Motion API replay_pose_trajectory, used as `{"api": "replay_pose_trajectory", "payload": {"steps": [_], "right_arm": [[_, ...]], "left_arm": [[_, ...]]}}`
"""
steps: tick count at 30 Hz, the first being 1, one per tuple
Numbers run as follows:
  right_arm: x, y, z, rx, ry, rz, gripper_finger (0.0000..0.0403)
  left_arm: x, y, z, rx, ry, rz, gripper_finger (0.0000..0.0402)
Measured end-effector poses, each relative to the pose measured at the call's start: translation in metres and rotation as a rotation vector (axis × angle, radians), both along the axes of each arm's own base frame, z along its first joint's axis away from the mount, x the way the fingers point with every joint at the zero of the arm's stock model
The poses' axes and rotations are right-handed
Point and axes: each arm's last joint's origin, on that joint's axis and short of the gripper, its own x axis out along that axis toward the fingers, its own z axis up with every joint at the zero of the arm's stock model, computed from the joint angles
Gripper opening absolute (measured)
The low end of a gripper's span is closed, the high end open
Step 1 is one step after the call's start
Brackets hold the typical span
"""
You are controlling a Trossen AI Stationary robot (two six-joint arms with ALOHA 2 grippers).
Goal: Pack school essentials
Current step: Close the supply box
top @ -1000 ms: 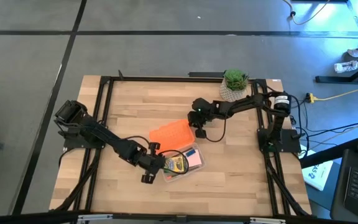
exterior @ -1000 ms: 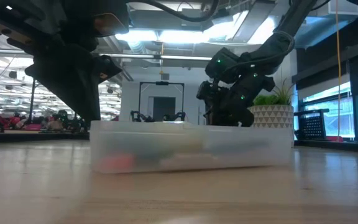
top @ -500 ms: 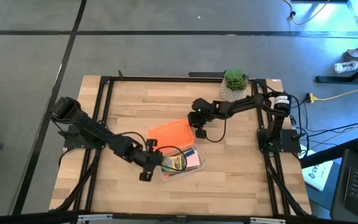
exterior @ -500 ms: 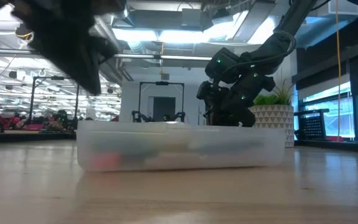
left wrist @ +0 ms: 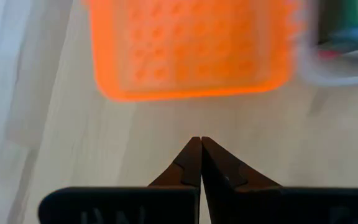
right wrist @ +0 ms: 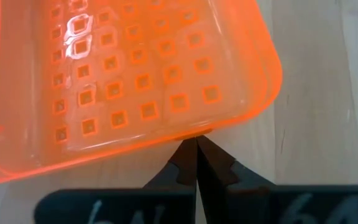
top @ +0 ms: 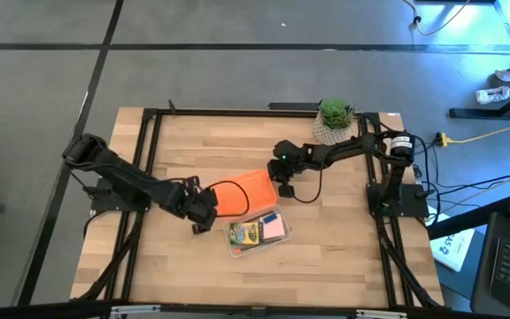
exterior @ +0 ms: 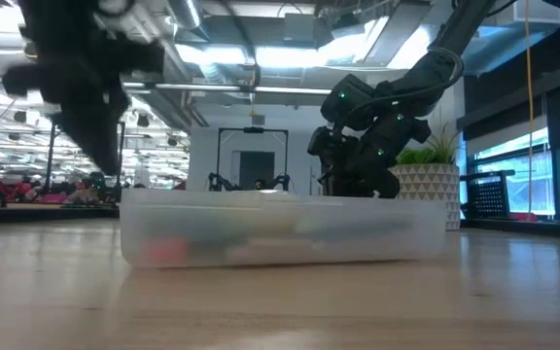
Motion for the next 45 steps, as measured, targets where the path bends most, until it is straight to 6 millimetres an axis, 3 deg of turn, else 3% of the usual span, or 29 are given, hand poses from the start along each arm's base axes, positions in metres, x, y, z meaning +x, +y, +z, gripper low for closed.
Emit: {"api": "replay_pose_trajectory", "payload": {"steps": [9, 16, 25, 45], "right_arm": [[0.0, 0.0, 0.0, 0.003, 0.0, -0.001, 0.0004], [0.0, 0.0, 0.0, 0.003, -0.001, -0.001, 0.0004], [0.0, 0.0, 0.0, 0.0, -0.005, 0.001, 0.0004], [0.0, 0.0, 0.0, -0.023, -0.006, 0.019, 0.0004]], "left_arm": [[-0.003, 0.034, -0.044, -0.034, -0.055, 0.066, 0.0], [-0.006, 0.054, -0.059, -0.007, -0.073, 0.089, 0.0], [-0.001, 0.065, -0.061, 0.02, -0.107, 0.023, 0.0], [0.004, 0.056, -0.052, 0.134, -0.122, -0.097, 0.0]]}}
